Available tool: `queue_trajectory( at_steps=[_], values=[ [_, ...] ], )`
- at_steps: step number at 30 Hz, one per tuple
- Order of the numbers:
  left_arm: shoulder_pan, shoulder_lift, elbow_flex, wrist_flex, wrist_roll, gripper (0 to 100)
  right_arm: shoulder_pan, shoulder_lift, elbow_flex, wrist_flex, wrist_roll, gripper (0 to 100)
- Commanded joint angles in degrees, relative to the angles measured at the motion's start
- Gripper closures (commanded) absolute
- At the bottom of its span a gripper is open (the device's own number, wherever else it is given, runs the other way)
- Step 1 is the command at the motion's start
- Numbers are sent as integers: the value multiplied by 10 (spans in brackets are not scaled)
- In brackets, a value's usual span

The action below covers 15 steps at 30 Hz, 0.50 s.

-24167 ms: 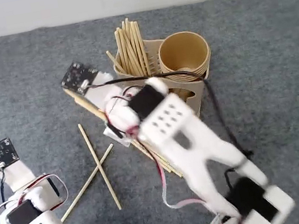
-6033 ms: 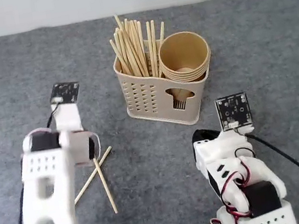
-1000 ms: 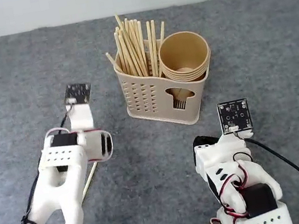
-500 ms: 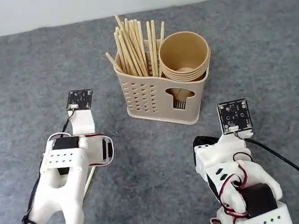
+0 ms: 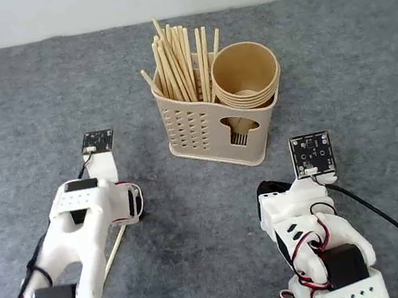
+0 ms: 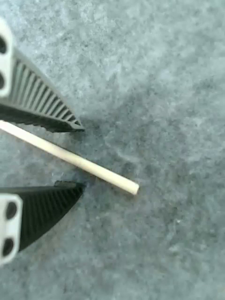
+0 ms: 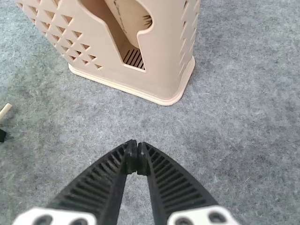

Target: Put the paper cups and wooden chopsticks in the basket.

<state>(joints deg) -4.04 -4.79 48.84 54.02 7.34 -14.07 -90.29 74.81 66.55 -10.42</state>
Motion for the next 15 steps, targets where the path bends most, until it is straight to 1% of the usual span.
queue_trajectory(
  at_steps=[1, 3, 5, 12, 15],
  values=[
    [-9, 38, -53, 26, -3, 853, 4, -7, -4, 4, -6, 990],
    [-8, 52, -64, 30, -3, 911, 4, -7, -4, 4, -6, 990],
    [-8, 59, -73, 36, -4, 991, 4, -7, -4, 4, -6, 990],
    [10, 52, -79, 37, -4, 988, 4, -7, -4, 4, -6, 990],
    [12, 11, -94, 41, -3, 988, 5, -7, -4, 4, -6, 990]
  ],
)
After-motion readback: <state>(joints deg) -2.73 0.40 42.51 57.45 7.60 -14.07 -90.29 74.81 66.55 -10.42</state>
